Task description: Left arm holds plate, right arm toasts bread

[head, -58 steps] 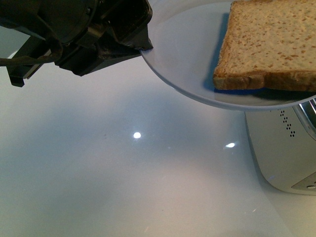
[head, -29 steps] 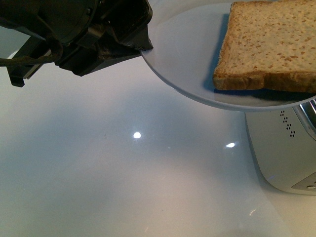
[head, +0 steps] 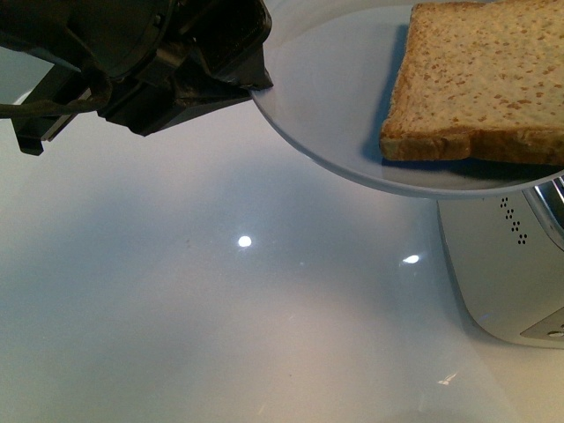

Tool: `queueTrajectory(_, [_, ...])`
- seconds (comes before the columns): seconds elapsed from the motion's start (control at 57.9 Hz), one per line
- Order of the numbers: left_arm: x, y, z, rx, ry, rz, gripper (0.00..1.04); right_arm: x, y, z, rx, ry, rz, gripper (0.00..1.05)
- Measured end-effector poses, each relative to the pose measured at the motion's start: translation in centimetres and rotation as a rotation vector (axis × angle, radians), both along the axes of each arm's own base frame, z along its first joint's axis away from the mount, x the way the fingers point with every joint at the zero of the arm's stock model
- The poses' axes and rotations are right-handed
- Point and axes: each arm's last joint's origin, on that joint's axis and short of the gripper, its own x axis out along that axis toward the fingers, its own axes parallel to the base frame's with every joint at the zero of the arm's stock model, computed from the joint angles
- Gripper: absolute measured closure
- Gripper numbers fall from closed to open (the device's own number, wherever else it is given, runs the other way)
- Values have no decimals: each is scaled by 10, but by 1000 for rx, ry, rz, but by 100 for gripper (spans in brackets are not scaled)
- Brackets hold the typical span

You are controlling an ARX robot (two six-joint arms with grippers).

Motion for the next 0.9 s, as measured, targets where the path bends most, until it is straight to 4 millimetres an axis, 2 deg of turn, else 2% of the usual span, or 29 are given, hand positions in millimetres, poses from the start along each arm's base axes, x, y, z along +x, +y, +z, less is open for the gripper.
queueTrajectory(0.224, [0,0,0,0,0,0,102,-1,0,4,2,-19,-2,93])
queueTrajectory(0.311, [0,0,0,-1,1,1,102,-1,0,9,3,-34,-1,101])
queueTrajectory(0.414, [0,0,0,-2,2,1,102,-3,0,15,-5,-50,-6,101])
queueTrajectory(0.57, [0,0,0,-3,2,1,102,-8,-2,42,-38,-136,-14,101])
queueTrajectory(0.794, [0,0,0,-3,3,0,102,-19,-11,99,-118,-328,-47,101])
queueTrajectory(0.898, [0,0,0,-4,3,0,102,-25,-15,126,-286,-404,-119,101])
